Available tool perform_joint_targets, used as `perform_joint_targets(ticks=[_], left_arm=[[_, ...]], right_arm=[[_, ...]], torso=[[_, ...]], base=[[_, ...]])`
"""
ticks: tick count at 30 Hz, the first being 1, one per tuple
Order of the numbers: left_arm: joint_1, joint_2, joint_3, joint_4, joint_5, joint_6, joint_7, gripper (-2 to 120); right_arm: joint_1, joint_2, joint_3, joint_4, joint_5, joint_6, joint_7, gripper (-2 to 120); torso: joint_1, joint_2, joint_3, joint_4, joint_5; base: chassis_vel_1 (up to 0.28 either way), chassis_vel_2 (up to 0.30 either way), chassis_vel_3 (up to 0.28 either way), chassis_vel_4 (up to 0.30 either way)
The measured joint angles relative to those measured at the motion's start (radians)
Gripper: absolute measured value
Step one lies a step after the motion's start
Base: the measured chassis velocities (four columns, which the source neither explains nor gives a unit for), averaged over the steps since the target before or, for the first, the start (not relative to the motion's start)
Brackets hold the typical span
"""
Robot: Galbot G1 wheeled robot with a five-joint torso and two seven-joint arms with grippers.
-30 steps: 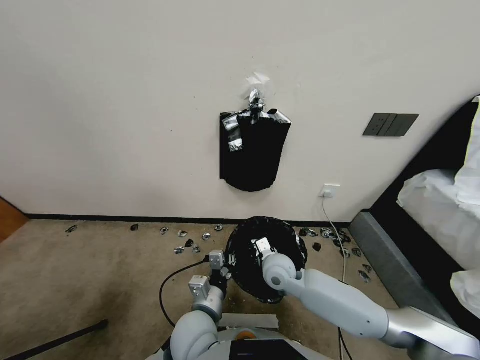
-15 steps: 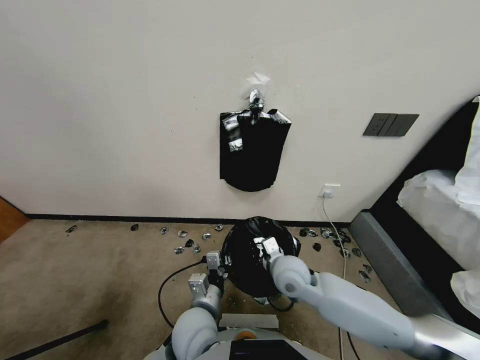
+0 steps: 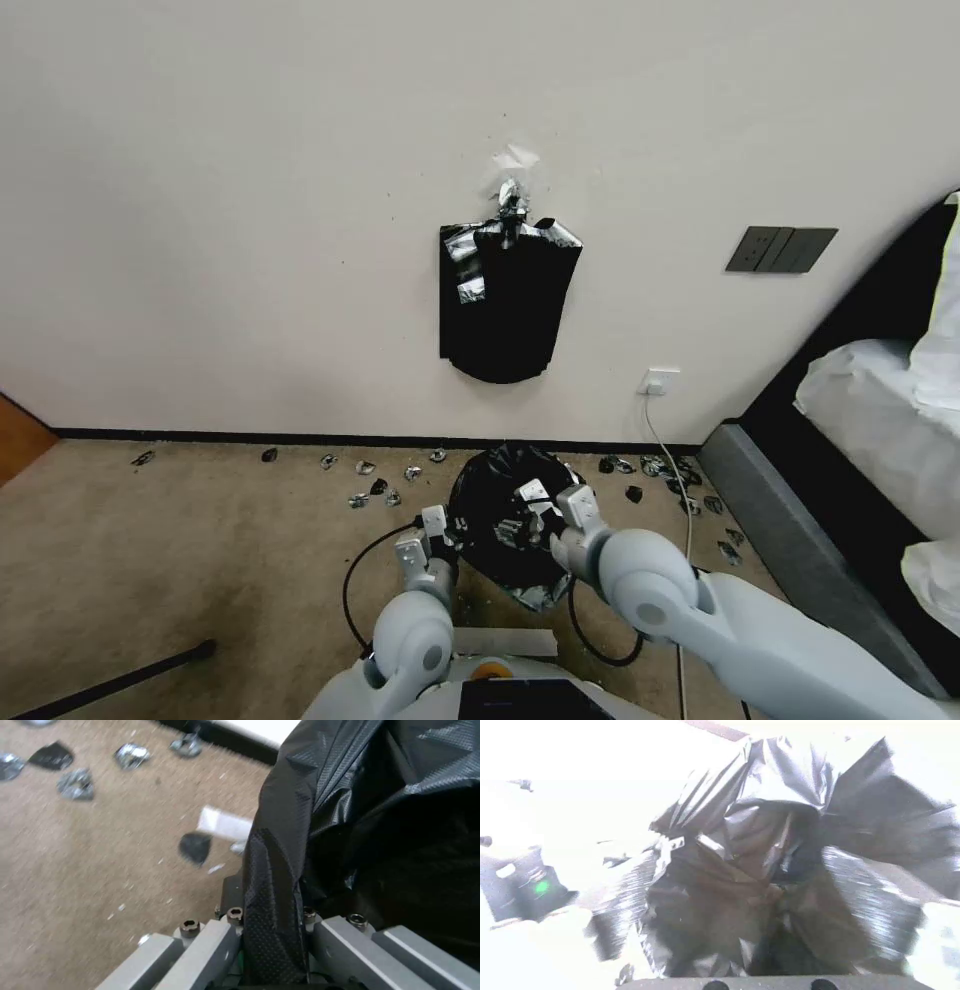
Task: Place a trash bag onto the trash bin.
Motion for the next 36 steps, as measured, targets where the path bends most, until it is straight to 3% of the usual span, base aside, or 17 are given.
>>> perform_joint_targets(ticks=[8, 19, 23, 25, 27, 28, 30, 31, 32, 33, 34, 35, 36], left_arm=[[-0.016, -0.028, 0.004, 0.035, 0.002, 0.009, -0.043, 1], [0.006, 0.005, -0.018, -0.015, 0.008, 0.018, -0.017, 40], [0.035, 0.051, -0.031, -0.075, 0.076, 0.012, 0.062, 61], [0.041, 0.06, -0.032, -0.084, 0.097, 0.005, 0.077, 64], [0.065, 0.093, -0.041, -0.098, 0.219, -0.055, 0.157, 73], [0.065, 0.093, -0.041, -0.098, 0.219, -0.055, 0.157, 73], [0.112, 0.139, -0.072, -0.106, 0.372, -0.148, 0.271, 84], [0.112, 0.139, -0.072, -0.106, 0.372, -0.148, 0.271, 84], [0.155, 0.171, -0.111, -0.119, 0.46, -0.222, 0.349, 91], [0.163, 0.176, -0.12, -0.121, 0.475, -0.237, 0.364, 91], [0.225, 0.204, -0.196, -0.131, 0.578, -0.359, 0.456, 97], [0.225, 0.204, -0.196, -0.131, 0.578, -0.359, 0.456, 97], [0.25, 0.206, -0.244, -0.131, 0.632, -0.428, 0.493, 99]], right_arm=[[-0.102, -0.016, 0.073, 0.001, -0.077, 0.0, -0.072, 100], [-0.134, -0.019, 0.124, 0.003, -0.074, 0.001, -0.076, 100], [-0.177, 0.0, 0.158, 0.005, -0.094, 0.01, -0.079, 100], [-0.184, 0.004, 0.168, 0.005, -0.099, 0.016, -0.083, 100], [-0.204, 0.018, 0.192, 0.005, -0.127, 0.044, -0.098, 100], [-0.204, 0.018, 0.192, 0.005, -0.127, 0.044, -0.098, 100], [-0.236, 0.042, 0.21, -0.01, -0.202, 0.102, -0.108, 100], [-0.236, 0.042, 0.21, -0.01, -0.202, 0.102, -0.108, 100], [-0.283, 0.075, 0.238, -0.048, -0.319, 0.177, -0.14, 100], [-0.29, 0.08, 0.242, -0.055, -0.335, 0.188, -0.146, 100], [-0.368, 0.148, 0.303, -0.142, -0.536, 0.333, -0.219, 100], [-0.368, 0.148, 0.303, -0.142, -0.536, 0.333, -0.219, 100], [-0.407, 0.185, 0.343, -0.192, -0.62, 0.416, -0.26, 100]], torso=[[0.0, 0.0, 0.0, 0.0, -0.0001], [0.0, 0.0, 0.0, 0.0, -0.0003], [0.0, 0.0, 0.0, 0.0, -0.0003], [0.0, 0.0, 0.0, 0.0, -0.0004], [0.0, 0.0, 0.0, 0.0, -0.0005], [0.0, 0.0, 0.0, 0.0, -0.0005], [0.0, 0.0, 0.0, 0.0003, -0.0006], [0.0, 0.0, 0.0, 0.0003, -0.0006], [0.0, 0.0, 0.0, 0.0004, -0.0006], [0.0, 0.0, 0.0, 0.0004, -0.0006], [0.0, 0.0, 0.0, 0.0002, -0.0003], [0.0, 0.0, 0.0, 0.0002, -0.0003], [0.0, 0.0, 0.0, -0.0002, -0.0001]], base=[[0.0, 0.0, 0.0, 0.0], [0.0, 0.0, 0.0, 0.0], [0.0, 0.0, 0.0, 0.0], [0.0, 0.0, 0.0, 0.0], [0.0, 0.0, 0.0, 0.0], [0.0, 0.0, 0.0, 0.0], [0.0, 0.0, 0.0, 0.0], [0.0, 0.0, 0.0, 0.0], [0.0, 0.0, 0.0, 0.0], [0.0, 0.0, 0.0, 0.0], [0.0, 0.0, 0.0, 0.0], [0.0, 0.0, 0.0, 0.0], [0.0, 0.0, 0.0, 0.0]])
